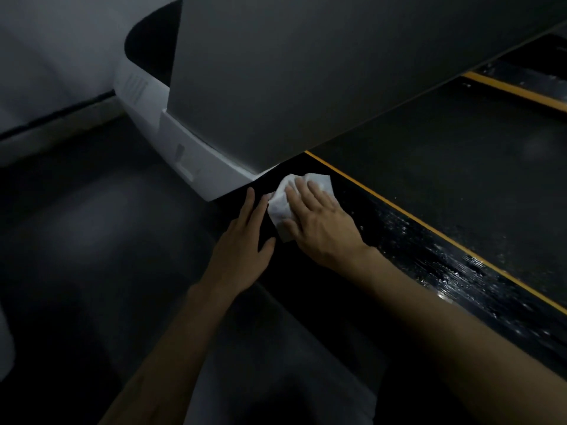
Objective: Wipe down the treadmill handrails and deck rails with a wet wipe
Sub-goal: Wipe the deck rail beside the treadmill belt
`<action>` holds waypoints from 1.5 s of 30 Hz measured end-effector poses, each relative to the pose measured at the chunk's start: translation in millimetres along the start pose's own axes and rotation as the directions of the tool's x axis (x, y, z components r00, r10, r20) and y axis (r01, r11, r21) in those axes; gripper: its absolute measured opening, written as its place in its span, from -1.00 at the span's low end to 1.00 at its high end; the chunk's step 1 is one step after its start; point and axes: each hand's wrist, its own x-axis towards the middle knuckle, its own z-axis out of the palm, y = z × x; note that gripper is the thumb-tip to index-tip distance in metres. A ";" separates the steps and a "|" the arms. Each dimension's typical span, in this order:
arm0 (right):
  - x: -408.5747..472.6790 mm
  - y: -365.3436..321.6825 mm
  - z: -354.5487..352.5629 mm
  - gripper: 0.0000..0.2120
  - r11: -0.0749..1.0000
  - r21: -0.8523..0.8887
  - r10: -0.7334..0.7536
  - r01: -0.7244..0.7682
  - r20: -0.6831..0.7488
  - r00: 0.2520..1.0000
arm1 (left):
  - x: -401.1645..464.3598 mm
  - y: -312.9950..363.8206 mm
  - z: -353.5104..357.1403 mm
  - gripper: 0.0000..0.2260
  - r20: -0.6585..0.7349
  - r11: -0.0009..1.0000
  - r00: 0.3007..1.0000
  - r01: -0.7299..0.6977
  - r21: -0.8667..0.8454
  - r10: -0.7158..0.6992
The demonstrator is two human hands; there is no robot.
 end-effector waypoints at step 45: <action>-46.5 2.7 10.1 -0.35 1.000 0.024 0.016 -0.014 -0.072 0.997 | 19.2 8.8 15.5 -0.33 -0.041 0.986 0.988 -0.146 0.083 0.150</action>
